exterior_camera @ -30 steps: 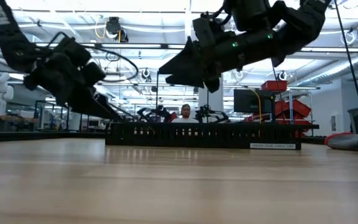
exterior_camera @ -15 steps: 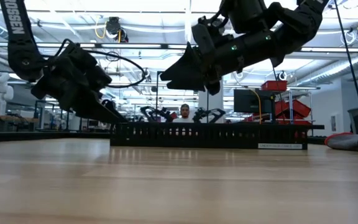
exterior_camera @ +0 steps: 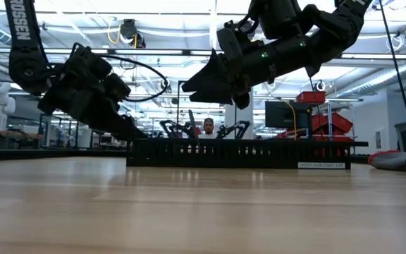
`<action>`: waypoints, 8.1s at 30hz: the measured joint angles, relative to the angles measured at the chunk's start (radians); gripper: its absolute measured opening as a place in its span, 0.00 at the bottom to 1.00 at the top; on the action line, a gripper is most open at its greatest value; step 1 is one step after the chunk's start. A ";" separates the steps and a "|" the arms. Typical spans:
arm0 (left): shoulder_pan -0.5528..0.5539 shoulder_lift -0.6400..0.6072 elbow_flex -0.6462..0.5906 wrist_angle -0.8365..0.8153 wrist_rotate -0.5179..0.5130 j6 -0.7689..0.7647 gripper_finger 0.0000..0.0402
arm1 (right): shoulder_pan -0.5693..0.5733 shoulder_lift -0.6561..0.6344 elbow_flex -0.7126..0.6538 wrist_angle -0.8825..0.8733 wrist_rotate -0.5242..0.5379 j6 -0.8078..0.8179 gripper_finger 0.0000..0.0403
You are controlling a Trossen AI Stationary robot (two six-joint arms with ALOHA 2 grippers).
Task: Ziptie cables
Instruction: Close the black cable duct with the cable duct cover, then return to Home Position
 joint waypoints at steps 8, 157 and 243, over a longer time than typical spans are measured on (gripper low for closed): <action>-0.076 -0.033 0.000 -0.069 -0.111 -0.098 0.86 | 0.000 0.000 0.000 -0.031 0.000 0.000 0.52; -0.282 0.054 0.019 -0.096 -0.509 -0.066 0.61 | -0.120 0.339 0.431 -0.393 -0.127 -0.030 0.00; -0.392 -0.849 0.016 -0.860 -0.762 -0.431 0.72 | -0.153 0.118 0.426 -1.017 0.320 -0.111 0.28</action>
